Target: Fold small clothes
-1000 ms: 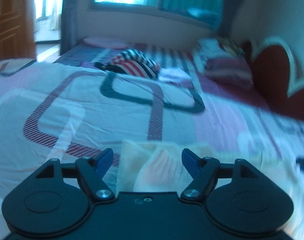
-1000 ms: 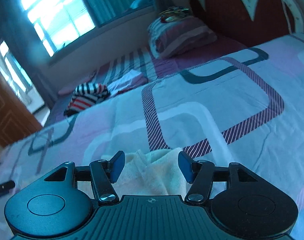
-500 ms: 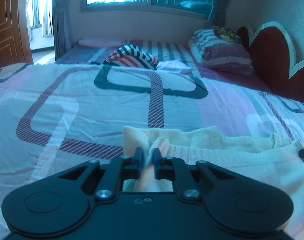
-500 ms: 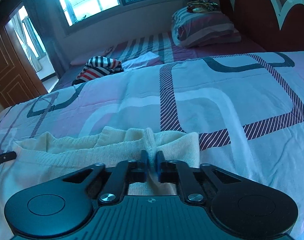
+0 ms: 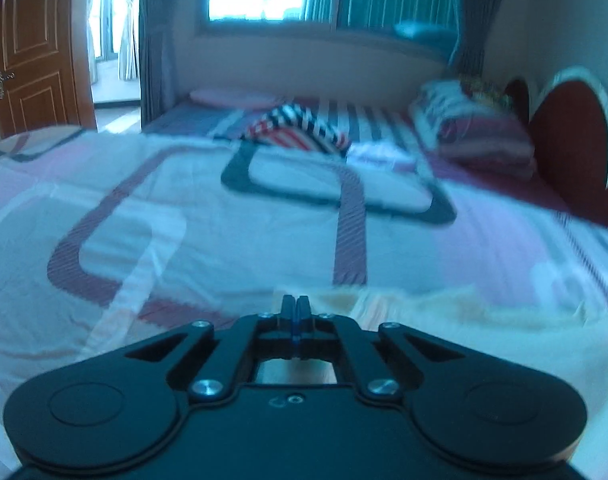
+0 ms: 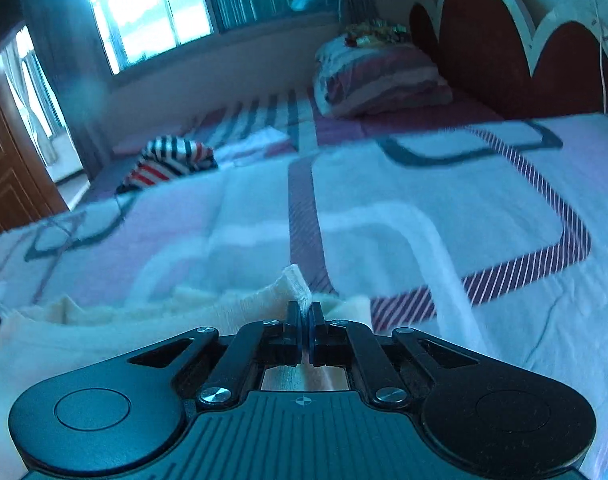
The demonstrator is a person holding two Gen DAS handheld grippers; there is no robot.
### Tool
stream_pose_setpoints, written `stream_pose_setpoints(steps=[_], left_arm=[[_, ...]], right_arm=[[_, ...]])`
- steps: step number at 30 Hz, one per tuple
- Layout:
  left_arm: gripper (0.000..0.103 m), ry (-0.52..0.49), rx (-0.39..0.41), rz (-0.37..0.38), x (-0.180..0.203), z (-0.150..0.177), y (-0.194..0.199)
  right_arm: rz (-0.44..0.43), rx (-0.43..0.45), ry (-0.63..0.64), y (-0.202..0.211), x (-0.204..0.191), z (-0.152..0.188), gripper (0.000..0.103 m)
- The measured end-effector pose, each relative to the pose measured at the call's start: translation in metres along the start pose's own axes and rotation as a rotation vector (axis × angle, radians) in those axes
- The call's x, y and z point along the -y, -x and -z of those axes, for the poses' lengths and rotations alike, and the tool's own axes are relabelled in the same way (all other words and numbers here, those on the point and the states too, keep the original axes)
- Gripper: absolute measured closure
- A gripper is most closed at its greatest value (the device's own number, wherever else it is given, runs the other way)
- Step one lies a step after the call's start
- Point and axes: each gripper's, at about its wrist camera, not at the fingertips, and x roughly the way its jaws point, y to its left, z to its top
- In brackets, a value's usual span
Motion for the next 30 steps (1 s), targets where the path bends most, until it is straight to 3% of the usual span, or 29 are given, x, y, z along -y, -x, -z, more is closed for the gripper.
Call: stream_pose_setpoints(steps=[2, 4, 6, 8, 13, 18, 22, 25, 30], left_arm=[[0.102, -0.001, -0.013, 0.019, -0.002, 0.003, 0.005], [0.085, -0.028, -0.023, 0.023, -0.001, 0.005, 0.012], [0.059, -0.057, -0.015, 0.015, 0.003, 0.006, 0.021], [0.036, -0.071, 0.004, 0.003, 0.006, 0.005, 0.029], [0.039, -0.095, 0.039, 0.046, 0.019, 0.007, 0.054], [0.041, -0.164, 0.039, 0.132, 0.045, 0.018, 0.073], [0.044, -0.234, -0.021, 0.213, 0.068, 0.036, 0.067], [0.046, -0.275, -0.054, 0.195, 0.078, 0.048, 0.047], [0.044, -0.178, -0.030, 0.150, 0.070, 0.036, 0.021]], right_arm=[[0.008, 0.006, 0.020, 0.002, -0.003, -0.001, 0.100], [0.004, 0.005, 0.034, 0.007, -0.004, -0.003, 0.098], [0.009, 0.023, 0.033, 0.015, -0.003, -0.004, 0.087], [0.007, 0.054, 0.036, 0.026, -0.007, -0.002, 0.058], [-0.042, 0.113, 0.123, 0.050, -0.032, 0.005, 0.056], [-0.148, 0.061, 0.183, 0.056, -0.066, 0.016, 0.057], [-0.203, 0.015, 0.229, 0.047, -0.094, 0.031, 0.058], [-0.218, -0.019, 0.277, 0.034, -0.114, 0.046, 0.059], [-0.185, -0.029, 0.276, 0.004, -0.125, 0.047, 0.060]])
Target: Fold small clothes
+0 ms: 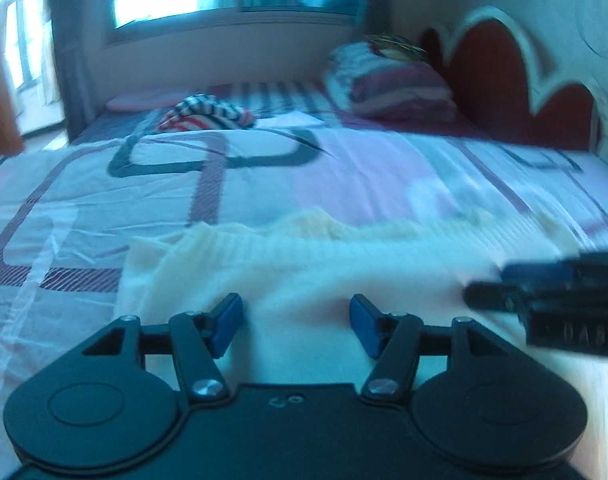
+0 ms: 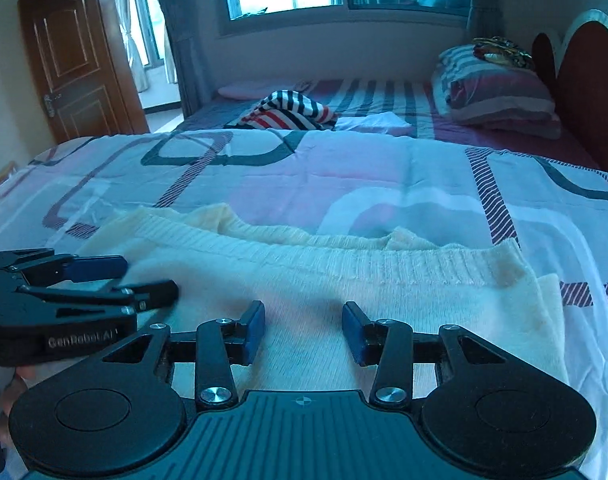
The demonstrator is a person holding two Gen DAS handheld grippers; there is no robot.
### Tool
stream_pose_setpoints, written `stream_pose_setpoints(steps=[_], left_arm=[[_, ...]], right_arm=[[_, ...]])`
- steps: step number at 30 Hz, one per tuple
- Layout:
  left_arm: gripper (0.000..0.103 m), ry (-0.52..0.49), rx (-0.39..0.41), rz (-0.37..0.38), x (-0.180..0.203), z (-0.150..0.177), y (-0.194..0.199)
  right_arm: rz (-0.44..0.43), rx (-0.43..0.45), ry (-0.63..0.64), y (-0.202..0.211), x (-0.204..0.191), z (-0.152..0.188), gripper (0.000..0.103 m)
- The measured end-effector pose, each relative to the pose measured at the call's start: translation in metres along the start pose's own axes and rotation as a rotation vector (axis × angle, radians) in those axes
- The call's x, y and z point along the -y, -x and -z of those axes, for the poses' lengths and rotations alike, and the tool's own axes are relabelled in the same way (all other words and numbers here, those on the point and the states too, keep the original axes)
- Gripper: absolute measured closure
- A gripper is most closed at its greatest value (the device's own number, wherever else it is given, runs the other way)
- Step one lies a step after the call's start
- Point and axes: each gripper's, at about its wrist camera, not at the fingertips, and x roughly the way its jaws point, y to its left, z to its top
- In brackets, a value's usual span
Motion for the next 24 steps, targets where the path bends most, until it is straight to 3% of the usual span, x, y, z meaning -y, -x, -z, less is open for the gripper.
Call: stream_pose_setpoints(steps=[7, 9, 14, 18, 20, 24], left_arm=[[0.044, 0.043, -0.009, -0.035, -0.004, -0.010, -0.009], [0.046, 0.058, -0.005, -0.036, -0.005, -0.008, 0.003], [0.042, 0.059, 0.009, -0.010, -0.007, 0.013, 0.043], [0.039, -0.005, 0.003, -0.028, 0.004, 0.035, 0.059], [0.039, -0.031, 0.003, -0.055, 0.005, 0.039, 0.059], [0.036, 0.017, -0.013, -0.065, -0.005, 0.038, 0.053]], right_arm=[[0.029, 0.011, -0.038, -0.015, 0.011, -0.008, 0.060], [0.018, 0.019, -0.093, -0.001, 0.016, -0.010, 0.059], [-0.041, 0.041, -0.030, 0.039, 0.000, 0.006, 0.059], [-0.059, 0.023, -0.022, 0.048, -0.018, 0.021, 0.059], [-0.046, 0.018, -0.004, 0.047, -0.026, 0.027, 0.059], [0.023, 0.007, 0.005, 0.041, -0.024, 0.033, 0.059]])
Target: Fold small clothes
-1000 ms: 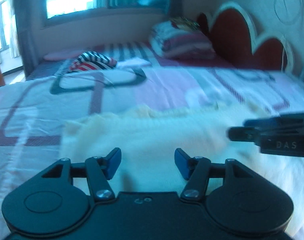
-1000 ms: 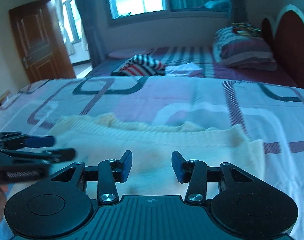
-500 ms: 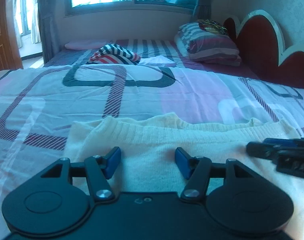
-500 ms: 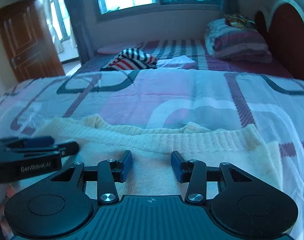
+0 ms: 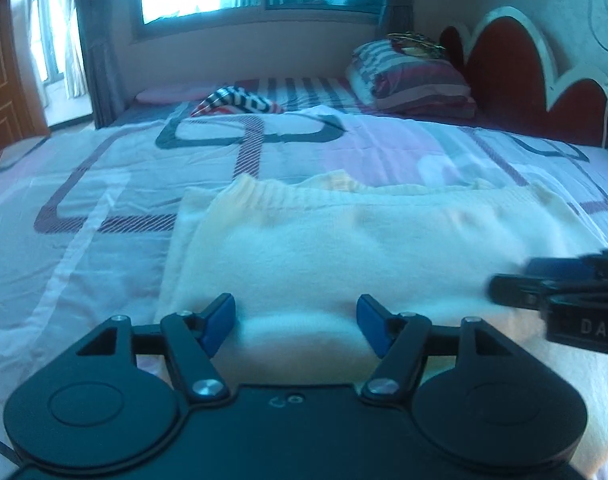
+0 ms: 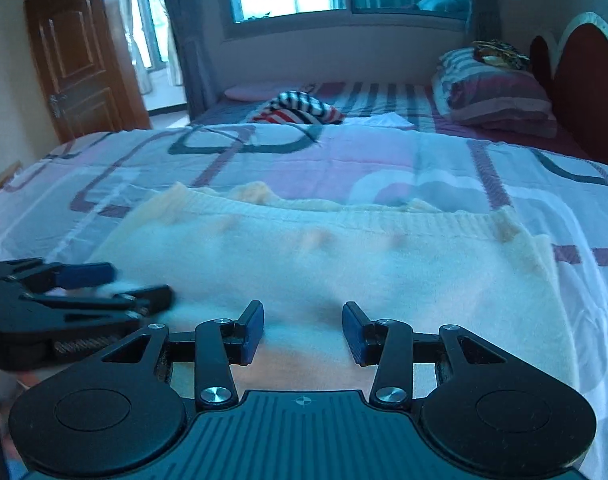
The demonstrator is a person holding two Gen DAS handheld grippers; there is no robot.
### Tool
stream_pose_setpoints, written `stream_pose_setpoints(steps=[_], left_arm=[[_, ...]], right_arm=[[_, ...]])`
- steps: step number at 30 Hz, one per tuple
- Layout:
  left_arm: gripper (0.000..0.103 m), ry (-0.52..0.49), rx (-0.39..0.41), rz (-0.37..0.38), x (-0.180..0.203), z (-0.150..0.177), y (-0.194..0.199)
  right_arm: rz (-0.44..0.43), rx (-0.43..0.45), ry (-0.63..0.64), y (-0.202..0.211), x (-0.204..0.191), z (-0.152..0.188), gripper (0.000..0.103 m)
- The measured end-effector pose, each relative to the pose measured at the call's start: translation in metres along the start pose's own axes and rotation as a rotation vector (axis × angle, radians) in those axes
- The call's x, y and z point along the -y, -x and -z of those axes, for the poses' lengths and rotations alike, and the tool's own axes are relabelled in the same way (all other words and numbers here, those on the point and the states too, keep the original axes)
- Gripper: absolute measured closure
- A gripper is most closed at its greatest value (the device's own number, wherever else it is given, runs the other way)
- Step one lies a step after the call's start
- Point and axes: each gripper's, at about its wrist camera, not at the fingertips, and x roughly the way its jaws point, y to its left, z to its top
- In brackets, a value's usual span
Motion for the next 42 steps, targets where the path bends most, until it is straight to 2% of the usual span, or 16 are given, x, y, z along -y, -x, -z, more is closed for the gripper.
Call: stream_pose_setpoints(steps=[6, 10, 12, 14, 20, 26, 30, 34, 37, 42], left_arm=[[0.036, 0.034, -0.009, -0.023, -0.016, 0.002, 0.006], [0.037, 0.051, -0.018, -0.055, -0.024, 0.003, 0.013], [0.038, 0.058, -0.025, -0.066, -0.023, 0.003, 0.021], [0.038, 0.069, -0.036, -0.043, -0.022, 0.003, 0.032], [0.027, 0.111, -0.095, -0.001, -0.024, 0.024, 0.062], [0.026, 0.148, -0.152, 0.030, -0.031, 0.047, 0.069], [0.026, 0.160, -0.159, 0.042, -0.035, 0.058, 0.075], [0.023, 0.201, -0.178, 0.081, -0.041, 0.067, 0.088], [0.020, 0.282, -0.231, 0.132, -0.049, 0.078, 0.093], [0.021, 0.473, -0.215, 0.209, -0.064, 0.092, 0.101]], right_arm=[[0.110, 0.009, -0.080, 0.016, 0.047, 0.014, 0.060], [0.147, 0.005, -0.105, 0.033, 0.066, 0.021, 0.060], [0.149, 0.012, -0.106, 0.044, 0.059, 0.020, 0.059], [0.113, 0.030, -0.099, 0.056, 0.048, 0.021, 0.059], [0.036, 0.010, -0.079, 0.072, 0.007, 0.033, 0.059], [0.064, -0.041, -0.082, 0.074, -0.018, 0.052, 0.059], [0.124, -0.066, -0.052, 0.070, -0.017, 0.068, 0.059], [0.160, -0.084, -0.082, 0.081, -0.015, 0.073, 0.059], [0.162, -0.073, -0.118, 0.093, -0.014, 0.078, 0.059], [0.155, -0.033, -0.150, 0.110, -0.020, 0.077, 0.059]])
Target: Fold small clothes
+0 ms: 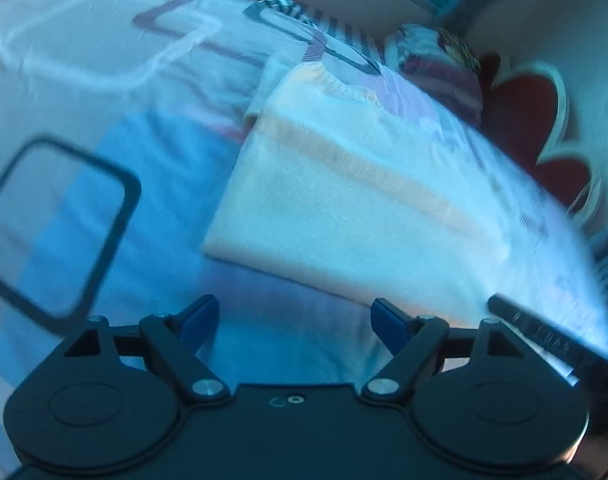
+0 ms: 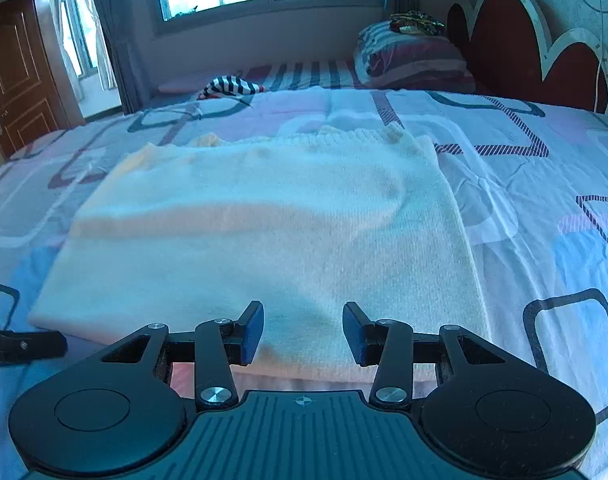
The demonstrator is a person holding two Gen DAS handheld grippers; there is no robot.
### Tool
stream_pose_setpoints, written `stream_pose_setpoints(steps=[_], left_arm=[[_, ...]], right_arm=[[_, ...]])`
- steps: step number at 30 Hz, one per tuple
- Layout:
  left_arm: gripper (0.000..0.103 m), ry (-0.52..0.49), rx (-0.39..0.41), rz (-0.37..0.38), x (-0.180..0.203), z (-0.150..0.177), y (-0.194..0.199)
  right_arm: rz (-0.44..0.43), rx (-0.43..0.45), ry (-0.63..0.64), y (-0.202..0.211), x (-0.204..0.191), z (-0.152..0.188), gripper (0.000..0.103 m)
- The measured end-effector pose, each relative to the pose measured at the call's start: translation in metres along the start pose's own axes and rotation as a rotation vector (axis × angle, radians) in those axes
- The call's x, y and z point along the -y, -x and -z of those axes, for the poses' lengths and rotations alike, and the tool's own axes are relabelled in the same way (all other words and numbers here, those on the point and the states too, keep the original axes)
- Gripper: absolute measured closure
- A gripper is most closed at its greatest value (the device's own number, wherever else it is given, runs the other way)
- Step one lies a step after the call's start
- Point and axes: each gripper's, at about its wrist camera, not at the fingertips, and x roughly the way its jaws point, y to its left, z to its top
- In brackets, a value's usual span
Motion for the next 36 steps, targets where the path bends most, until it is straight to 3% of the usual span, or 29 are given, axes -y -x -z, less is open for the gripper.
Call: stream_pose_setpoints(steps=[5, 8, 14, 17, 19, 22, 24, 25, 28, 31, 36], left_arm=[[0.020, 0.255, 0.035, 0.126, -0.018, -0.003, -0.011], [0.011, 0.307, 0.088, 0.161, -0.018, -0.006, -0.020], [0.012, 0.367, 0.203, 0.203, -0.014, -0.011, -0.037], [0.021, 0.406, 0.261, 0.218, -0.016, -0.014, -0.044], [0.034, 0.426, 0.287, 0.220, -0.017, -0.016, -0.049], [0.061, 0.468, 0.307, 0.218, -0.023, -0.018, -0.055], [0.086, 0.505, 0.301, 0.213, -0.030, -0.018, -0.060], [0.091, 0.521, 0.296, 0.213, -0.034, -0.018, -0.061], [0.095, 0.526, 0.280, 0.214, -0.038, -0.019, -0.061], [0.097, 0.473, 0.270, 0.184, -0.030, -0.028, -0.056], [0.098, 0.346, 0.307, 0.176, -0.004, -0.044, -0.039]], right_arm=[[-0.032, 0.017, 0.011, 0.001, -0.008, -0.011, 0.059], [-0.057, 0.023, 0.016, -0.008, -0.010, -0.020, 0.059], [-0.119, 0.024, 0.039, -0.030, -0.012, -0.036, 0.059], [-0.133, 0.032, 0.038, -0.042, -0.010, -0.045, 0.059], [-0.139, 0.036, 0.030, -0.050, -0.008, -0.052, 0.059], [-0.148, 0.047, 0.032, -0.059, -0.010, -0.060, 0.059], [-0.139, 0.052, 0.052, -0.065, -0.014, -0.063, 0.059], [-0.134, 0.054, 0.059, -0.068, -0.015, -0.063, 0.059], [-0.108, 0.022, 0.101, -0.083, -0.020, -0.056, 0.059], [-0.046, 0.067, 0.262, -0.087, -0.035, -0.038, 0.059], [0.009, 0.125, 0.341, -0.092, -0.045, -0.021, 0.058]])
